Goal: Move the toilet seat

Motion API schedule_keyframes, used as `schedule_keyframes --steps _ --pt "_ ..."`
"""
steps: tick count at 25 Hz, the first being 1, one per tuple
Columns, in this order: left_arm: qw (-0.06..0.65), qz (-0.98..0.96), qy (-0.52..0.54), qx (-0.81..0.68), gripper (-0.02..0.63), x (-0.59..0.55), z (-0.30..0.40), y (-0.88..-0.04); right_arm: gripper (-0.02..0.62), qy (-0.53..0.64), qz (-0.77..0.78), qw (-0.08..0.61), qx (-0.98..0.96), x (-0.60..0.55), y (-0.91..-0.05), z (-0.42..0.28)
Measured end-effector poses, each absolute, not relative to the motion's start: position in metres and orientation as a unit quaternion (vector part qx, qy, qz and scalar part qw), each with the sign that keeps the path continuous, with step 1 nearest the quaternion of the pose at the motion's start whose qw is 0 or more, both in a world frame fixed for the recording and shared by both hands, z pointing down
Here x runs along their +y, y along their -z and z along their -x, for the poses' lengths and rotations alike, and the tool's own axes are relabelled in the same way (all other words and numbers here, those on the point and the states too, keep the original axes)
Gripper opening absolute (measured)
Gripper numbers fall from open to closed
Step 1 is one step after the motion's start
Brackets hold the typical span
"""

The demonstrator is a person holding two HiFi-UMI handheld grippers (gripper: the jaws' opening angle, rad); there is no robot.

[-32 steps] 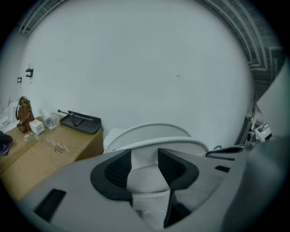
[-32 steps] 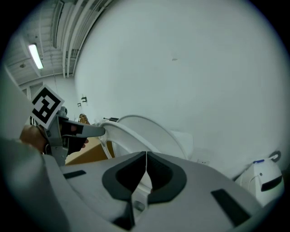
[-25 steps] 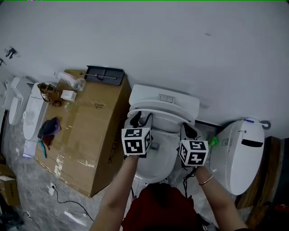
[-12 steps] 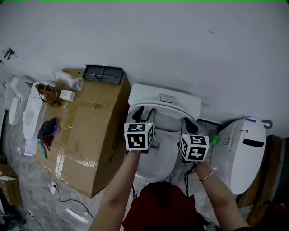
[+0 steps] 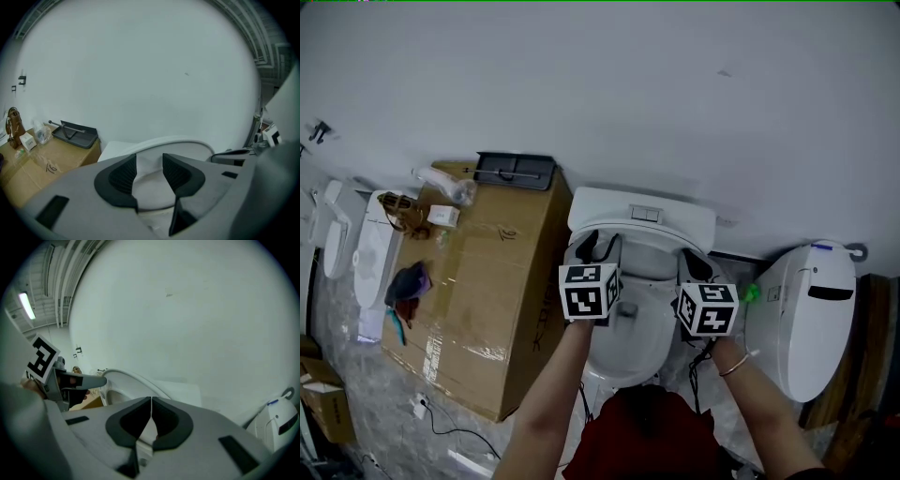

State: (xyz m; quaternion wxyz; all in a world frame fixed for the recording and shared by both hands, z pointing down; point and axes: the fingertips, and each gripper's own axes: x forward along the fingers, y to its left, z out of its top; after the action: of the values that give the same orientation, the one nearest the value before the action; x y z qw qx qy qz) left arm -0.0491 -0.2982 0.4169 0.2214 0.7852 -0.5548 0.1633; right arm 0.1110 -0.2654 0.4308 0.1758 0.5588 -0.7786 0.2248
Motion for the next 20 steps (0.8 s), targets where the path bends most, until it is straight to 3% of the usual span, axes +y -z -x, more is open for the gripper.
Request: schedule_keyframes --steps 13,20 --pt "0.168 -0.782 -0.146 -0.583 0.063 -0.220 0.075 -0.378 0.017 -0.203 -0.505 0.125 -0.830 -0.212 -0.379 -0.079" --pt "0.168 -0.770 -0.122 -0.604 0.040 -0.170 0.092 -0.364 0.017 -0.183 -0.489 0.131 -0.842 -0.174 -0.365 -0.064"
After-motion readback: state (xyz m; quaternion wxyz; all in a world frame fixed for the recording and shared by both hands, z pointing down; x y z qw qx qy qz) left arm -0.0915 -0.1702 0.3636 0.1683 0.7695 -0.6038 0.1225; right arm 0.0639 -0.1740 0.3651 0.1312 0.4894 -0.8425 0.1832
